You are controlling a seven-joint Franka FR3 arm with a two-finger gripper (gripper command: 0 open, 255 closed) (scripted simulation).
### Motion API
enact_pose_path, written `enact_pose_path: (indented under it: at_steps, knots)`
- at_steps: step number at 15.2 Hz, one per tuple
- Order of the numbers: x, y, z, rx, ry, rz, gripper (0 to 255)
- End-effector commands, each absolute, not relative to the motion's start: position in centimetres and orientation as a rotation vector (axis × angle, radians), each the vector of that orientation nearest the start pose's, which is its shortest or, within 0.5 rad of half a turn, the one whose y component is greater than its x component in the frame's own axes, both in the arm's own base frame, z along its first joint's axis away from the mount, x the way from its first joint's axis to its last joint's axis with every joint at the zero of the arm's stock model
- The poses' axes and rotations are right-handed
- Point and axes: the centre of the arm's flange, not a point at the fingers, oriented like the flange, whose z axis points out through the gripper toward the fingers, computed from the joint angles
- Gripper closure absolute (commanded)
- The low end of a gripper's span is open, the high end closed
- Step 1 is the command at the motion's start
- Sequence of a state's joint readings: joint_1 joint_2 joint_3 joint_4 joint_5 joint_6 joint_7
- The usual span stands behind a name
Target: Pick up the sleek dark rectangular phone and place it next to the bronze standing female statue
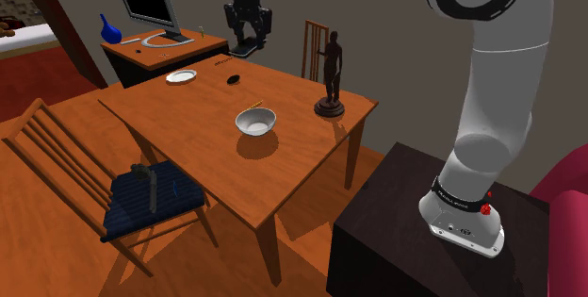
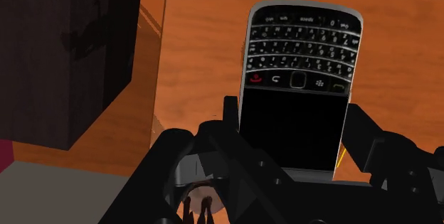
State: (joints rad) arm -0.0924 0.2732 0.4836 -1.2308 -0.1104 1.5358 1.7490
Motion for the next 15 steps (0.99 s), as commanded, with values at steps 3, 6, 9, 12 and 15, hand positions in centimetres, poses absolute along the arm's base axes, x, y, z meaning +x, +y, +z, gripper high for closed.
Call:
enact_pose_path:
  at_steps: [3,6,9,12,15]
  knots:
    - [59.3,13.1,63.2,-2.372,1.965,-0.025,255]
    - [58.6,9.2,63.2,-2.372,1.965,-0.025,255]
    - [58.0,5.3,63.2,-2.372,1.965,-0.025,255]
    - [57.3,1.3,63.2,-2.372,1.965,-0.025,255]
    - [56.7,-2.6,63.2,-2.372,1.965,-0.025,255]
